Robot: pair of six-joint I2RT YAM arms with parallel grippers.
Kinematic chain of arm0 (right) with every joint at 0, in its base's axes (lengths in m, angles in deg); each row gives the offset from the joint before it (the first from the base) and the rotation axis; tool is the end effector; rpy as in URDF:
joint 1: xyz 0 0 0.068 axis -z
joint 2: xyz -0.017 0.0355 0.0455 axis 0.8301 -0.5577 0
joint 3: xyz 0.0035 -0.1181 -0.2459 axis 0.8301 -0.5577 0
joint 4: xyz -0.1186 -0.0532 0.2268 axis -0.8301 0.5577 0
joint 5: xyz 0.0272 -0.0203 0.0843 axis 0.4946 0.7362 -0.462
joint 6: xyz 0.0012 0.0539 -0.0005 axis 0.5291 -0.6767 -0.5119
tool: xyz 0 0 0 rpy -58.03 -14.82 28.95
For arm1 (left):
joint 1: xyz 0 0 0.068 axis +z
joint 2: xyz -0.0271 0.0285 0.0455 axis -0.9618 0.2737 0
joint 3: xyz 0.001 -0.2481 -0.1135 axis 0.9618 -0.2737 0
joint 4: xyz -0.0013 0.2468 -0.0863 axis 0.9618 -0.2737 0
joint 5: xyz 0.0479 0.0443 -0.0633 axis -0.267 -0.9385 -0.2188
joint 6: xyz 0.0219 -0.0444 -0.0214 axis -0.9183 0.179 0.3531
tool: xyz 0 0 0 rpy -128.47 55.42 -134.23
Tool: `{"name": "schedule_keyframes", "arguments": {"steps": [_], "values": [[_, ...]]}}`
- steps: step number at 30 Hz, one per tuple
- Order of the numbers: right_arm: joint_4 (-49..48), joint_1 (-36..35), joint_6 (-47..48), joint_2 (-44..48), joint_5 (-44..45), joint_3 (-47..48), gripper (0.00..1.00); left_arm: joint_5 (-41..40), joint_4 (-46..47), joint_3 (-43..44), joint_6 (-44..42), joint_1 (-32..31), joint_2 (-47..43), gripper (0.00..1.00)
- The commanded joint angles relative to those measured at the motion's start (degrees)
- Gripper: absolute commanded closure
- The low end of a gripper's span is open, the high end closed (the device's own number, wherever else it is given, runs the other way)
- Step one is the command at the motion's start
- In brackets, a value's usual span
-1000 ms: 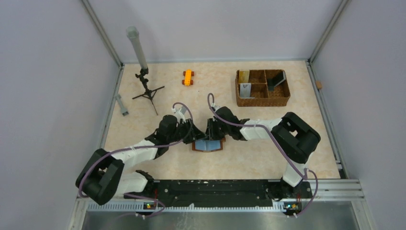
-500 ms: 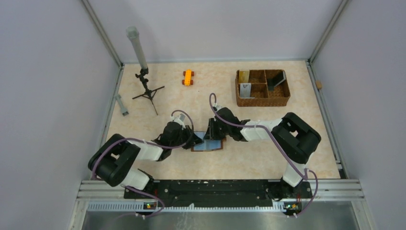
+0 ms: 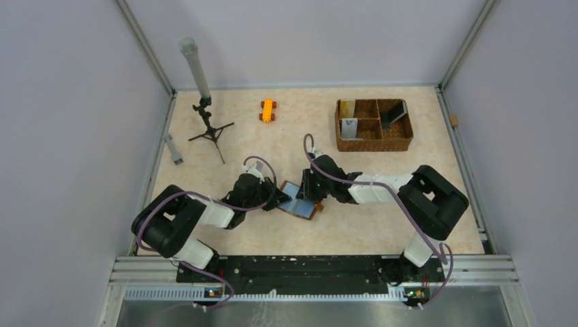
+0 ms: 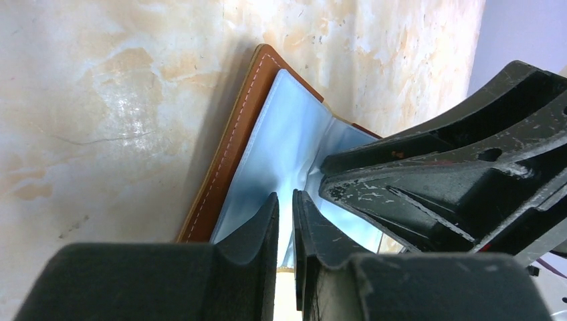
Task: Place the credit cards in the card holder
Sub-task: Open the card holder at the center of the board, then pick up the credit card from the storage box.
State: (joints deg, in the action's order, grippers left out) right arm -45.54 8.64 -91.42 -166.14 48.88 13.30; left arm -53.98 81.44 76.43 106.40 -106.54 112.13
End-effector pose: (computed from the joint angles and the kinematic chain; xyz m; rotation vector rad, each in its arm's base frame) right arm 0.2228 0.2483 0.1467 -0.1836 2.5168 0.8283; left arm 0.1968 -0.1360 0.1118 -0.3587 2.3238 -1.1463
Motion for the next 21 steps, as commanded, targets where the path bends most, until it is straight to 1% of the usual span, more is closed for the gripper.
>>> {"name": "schedule_keyframes", "arguments": {"steps": [1, 4, 6, 10, 14, 18, 21], "values": [[8.2, 0.3, 2.4, 3.9, 3.7, -0.9, 0.72, -4.1, -6.0, -2.1, -2.1, 0.1, 0.7, 0.82], [10.8, 0.4, 3.1, 7.3, 3.9, 0.4, 0.64, -3.6, -6.7, -1.8, -2.4, 0.1, -0.3, 0.81], [12.4, 0.5, 3.5, 9.6, 4.2, 1.3, 0.60, -3.1, -7.2, -1.5, -2.4, 0.1, -0.9, 0.80], [15.5, 1.4, 4.1, 13.7, 4.8, 2.8, 0.56, -1.4, -8.0, -0.4, -3.0, -0.2, -2.6, 0.77], [18.5, 2.9, 5.2, 17.2, 6.7, 3.9, 0.54, -0.4, -11.2, 1.8, -4.9, -0.6, -5.3, 0.73], [23.3, 5.2, 8.6, 20.2, 10.4, 5.9, 0.50, 0.5, -15.7, 4.8, -7.8, -0.8, -7.9, 0.69], [27.3, 8.4, 11.7, 22.0, 12.3, 8.9, 0.48, 1.2, -18.1, 6.8, -10.1, -0.7, -9.1, 0.66]]}}
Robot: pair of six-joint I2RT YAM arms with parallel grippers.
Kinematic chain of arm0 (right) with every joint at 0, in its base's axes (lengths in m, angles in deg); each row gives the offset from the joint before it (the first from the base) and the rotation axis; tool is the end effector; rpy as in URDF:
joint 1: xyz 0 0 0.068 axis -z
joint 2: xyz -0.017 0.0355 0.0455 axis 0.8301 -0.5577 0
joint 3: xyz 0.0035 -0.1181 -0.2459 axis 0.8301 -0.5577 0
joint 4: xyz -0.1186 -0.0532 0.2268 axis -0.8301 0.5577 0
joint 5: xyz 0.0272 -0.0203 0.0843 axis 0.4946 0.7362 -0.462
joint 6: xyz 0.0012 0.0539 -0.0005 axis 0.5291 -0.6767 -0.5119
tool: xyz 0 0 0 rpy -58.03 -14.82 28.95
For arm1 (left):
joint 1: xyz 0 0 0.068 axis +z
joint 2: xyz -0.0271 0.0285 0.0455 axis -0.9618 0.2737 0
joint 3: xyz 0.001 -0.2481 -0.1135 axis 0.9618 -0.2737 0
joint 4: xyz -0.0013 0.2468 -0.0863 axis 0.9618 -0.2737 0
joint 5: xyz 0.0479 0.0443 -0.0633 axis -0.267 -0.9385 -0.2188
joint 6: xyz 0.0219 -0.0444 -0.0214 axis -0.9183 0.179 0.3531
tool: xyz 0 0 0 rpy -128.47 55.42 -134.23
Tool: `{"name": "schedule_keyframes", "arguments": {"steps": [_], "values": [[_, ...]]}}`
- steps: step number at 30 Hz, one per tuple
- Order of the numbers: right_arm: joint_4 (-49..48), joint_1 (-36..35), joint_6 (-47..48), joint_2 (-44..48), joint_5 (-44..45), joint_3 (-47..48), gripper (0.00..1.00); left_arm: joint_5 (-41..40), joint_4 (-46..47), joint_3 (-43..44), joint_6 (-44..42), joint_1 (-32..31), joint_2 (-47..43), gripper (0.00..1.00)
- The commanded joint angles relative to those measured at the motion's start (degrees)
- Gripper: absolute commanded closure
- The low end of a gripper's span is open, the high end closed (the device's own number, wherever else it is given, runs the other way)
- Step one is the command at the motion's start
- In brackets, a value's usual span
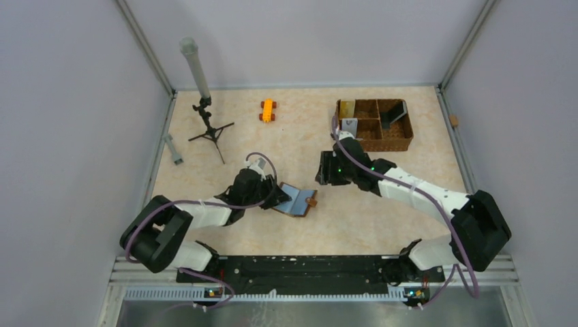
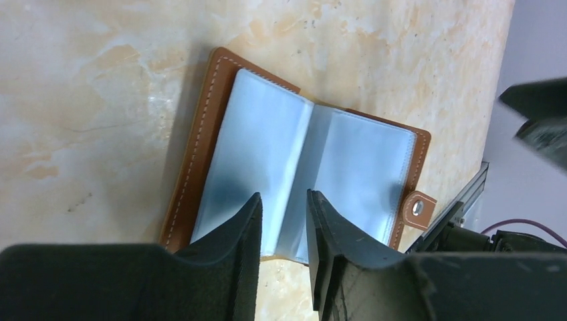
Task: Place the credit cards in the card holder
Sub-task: Pick up the credit card from the storage box.
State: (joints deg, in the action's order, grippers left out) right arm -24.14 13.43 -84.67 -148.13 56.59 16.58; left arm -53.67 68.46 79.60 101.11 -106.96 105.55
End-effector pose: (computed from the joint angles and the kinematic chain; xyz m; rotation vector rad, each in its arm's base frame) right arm 0.2156 0.1972 0.2278 -0.1511 2.4368 0.6035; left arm 0.1955 -0.1375 0.1303 -0.2543 2.3764 -1.0796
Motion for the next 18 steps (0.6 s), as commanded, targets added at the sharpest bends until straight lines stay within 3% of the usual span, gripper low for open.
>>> {"name": "schedule_keyframes", "arguments": {"steps": [1, 9, 18], "values": [[6.9, 5.0, 5.8, 4.5, 5.0, 6.6, 0.46, 1.2, -5.8, 4.2, -5.5, -0.3, -2.7, 0.66], [6.2, 15.3, 10.8, 3.1, 5.5, 11.9, 0.35, 5.1, -5.8, 6.6, -7.2, -0.6, -0.8, 0.66], [-2.1, 27.4, 6.0, -1.8, 3.3, 14.5, 0.31, 4.9, -9.3, 9.1, -10.4, -1.0, -2.3, 0.63]]}}
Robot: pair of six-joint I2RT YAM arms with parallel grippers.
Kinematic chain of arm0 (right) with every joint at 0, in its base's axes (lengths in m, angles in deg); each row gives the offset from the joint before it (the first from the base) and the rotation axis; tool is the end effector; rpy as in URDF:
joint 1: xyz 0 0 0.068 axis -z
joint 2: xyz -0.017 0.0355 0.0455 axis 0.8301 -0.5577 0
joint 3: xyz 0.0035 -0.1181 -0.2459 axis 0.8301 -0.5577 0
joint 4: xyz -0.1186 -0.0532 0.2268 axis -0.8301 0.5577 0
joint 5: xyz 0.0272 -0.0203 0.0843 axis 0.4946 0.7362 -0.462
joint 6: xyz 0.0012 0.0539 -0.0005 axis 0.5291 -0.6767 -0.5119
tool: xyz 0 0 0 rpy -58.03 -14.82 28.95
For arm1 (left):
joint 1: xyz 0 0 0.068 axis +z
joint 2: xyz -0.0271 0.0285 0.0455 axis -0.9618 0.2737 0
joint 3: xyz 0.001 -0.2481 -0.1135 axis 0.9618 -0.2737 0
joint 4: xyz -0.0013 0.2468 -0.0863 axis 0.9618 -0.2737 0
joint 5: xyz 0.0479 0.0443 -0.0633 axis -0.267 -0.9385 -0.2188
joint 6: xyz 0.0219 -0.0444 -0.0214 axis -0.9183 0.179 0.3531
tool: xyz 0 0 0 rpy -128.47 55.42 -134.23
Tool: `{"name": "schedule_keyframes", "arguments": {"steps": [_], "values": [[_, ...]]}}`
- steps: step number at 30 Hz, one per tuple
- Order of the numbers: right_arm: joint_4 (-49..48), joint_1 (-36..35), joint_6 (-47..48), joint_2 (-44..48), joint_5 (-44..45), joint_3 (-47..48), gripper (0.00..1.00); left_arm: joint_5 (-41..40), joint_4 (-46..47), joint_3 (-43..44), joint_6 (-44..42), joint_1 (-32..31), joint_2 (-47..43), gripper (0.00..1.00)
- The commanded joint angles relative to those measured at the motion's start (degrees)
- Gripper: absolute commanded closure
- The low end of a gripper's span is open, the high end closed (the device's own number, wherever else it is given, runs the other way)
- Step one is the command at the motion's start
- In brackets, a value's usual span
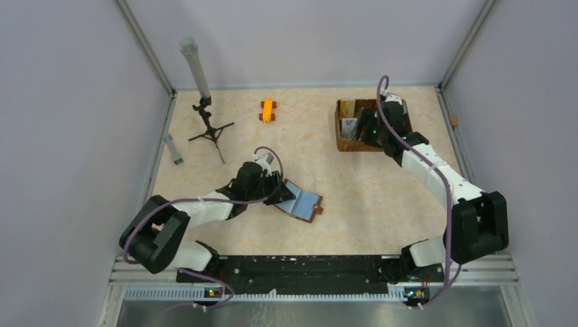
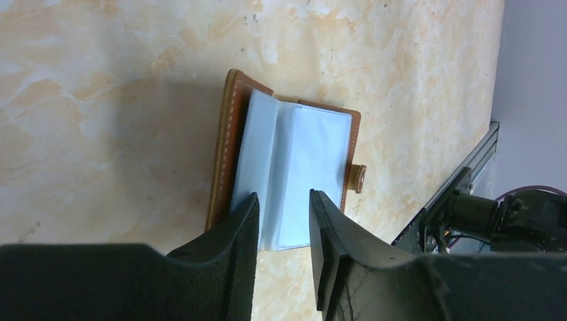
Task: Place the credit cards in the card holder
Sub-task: Pick up the credit card from the storage box.
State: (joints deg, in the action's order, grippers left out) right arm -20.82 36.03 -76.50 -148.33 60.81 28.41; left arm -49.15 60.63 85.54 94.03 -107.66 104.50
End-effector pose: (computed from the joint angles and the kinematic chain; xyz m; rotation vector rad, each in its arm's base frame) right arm 0.2943 0.1036 0.2904 0.1866 2.2184 0.3355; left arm 0.2043 -0.1501 0.1514 -0.0464 2.3974 -1.1010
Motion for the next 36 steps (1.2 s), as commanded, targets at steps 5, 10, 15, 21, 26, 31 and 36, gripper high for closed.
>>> {"name": "schedule_keyframes", "arguments": {"steps": [5, 10, 15, 21, 26, 31, 36], "values": [[-4.6, 7.3, 4.1, -5.7, 4.6, 6.7, 0.30, 0.0, -5.4, 5.1, -7.1, -0.3, -1.2, 0.59], [-1.5, 9.9, 11.8, -9.7, 12.7, 10.8, 0.22, -0.8, -8.4, 6.4, -10.1, -0.3, -1.9, 0.57], [-1.7, 14.5, 17.0, -16.0, 11.9, 15.8, 0.18, 0.0, -8.8, 7.0, -10.8, -0.4, -1.8, 0.57], [-0.9, 18.1, 21.4, -27.2, 11.4, 24.4, 0.18, 0.7, -8.8, 7.4, -10.3, -0.3, -1.5, 0.57], [0.6, 19.5, 24.5, -34.5, 11.7, 31.2, 0.18, 0.3, -9.5, 7.6, -10.0, -0.3, -2.3, 0.57], [1.9, 19.8, 26.3, -40.0, 12.6, 36.1, 0.17, 0.2, -9.7, 7.4, -9.6, -0.3, -2.4, 0.57], [1.7, 21.7, 28.2, -42.9, 12.6, 38.6, 0.17, 0.2, -9.5, 7.2, -9.1, -0.3, -1.9, 0.57]]}}
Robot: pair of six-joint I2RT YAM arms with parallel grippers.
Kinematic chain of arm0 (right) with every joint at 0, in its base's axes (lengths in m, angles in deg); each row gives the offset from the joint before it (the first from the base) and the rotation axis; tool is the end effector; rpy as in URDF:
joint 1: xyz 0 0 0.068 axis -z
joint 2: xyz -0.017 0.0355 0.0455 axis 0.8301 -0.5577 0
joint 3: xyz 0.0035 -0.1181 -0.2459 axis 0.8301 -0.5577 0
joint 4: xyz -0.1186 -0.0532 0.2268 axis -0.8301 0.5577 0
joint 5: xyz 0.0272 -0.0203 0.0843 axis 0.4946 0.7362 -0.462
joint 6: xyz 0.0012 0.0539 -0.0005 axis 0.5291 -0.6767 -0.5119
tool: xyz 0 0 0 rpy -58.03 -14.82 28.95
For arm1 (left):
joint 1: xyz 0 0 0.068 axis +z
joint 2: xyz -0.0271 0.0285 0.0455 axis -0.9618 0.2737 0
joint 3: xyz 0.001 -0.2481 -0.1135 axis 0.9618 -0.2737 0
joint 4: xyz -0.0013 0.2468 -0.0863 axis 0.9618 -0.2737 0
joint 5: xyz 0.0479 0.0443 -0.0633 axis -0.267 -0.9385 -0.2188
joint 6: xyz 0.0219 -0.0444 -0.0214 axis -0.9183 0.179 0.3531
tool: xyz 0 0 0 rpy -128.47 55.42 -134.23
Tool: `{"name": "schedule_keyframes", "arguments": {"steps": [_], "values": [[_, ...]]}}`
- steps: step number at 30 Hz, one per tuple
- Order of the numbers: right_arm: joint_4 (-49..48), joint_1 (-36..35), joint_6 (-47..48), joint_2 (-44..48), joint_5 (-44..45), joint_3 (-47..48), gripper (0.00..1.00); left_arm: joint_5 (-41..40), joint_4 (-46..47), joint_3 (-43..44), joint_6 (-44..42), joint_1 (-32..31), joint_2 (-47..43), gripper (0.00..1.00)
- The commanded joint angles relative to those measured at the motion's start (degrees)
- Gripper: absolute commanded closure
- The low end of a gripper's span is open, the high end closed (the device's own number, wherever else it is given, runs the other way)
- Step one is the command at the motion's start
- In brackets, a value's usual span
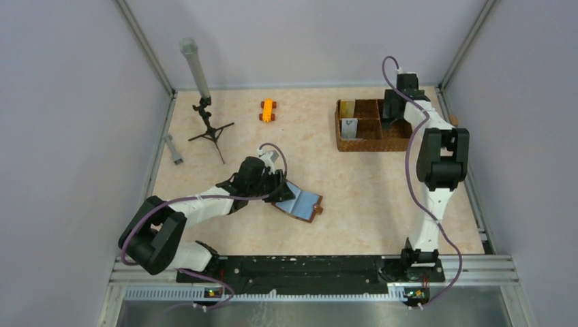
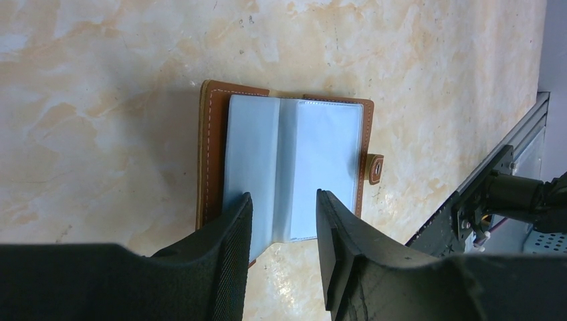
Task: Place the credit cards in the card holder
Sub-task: Pick up the credit card from the storage box.
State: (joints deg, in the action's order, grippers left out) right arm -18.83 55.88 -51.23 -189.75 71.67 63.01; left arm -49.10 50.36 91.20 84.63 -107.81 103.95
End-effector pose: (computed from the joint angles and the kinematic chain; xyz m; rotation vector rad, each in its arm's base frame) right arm 0.4799 -0.0084 0.2153 0.1661 2.3388 -0.3347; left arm 0.2113 -0.1555 0.1670 0.1377 2.4289 -0.9982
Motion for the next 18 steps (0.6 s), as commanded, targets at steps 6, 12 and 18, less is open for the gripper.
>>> {"name": "schedule_keyframes", "arguments": {"steps": [6, 12, 18], "values": [[-0.2, 1.8, 3.1, -4.4, 3.4, 6.9, 0.23, 0.5, 1.1, 1.6, 0.7, -0.2, -1.1, 0.57], [-0.8, 1.9, 3.2, -4.4, 3.9, 7.9, 0.26, 0.4, 1.3, 1.4, 0.9, -0.2, -1.1, 0.57], [-1.3, 1.9, 3.0, -2.6, 4.3, 7.7, 0.27, 1.1, 1.9, 1.5, 1.0, -0.3, -0.4, 0.57]]}}
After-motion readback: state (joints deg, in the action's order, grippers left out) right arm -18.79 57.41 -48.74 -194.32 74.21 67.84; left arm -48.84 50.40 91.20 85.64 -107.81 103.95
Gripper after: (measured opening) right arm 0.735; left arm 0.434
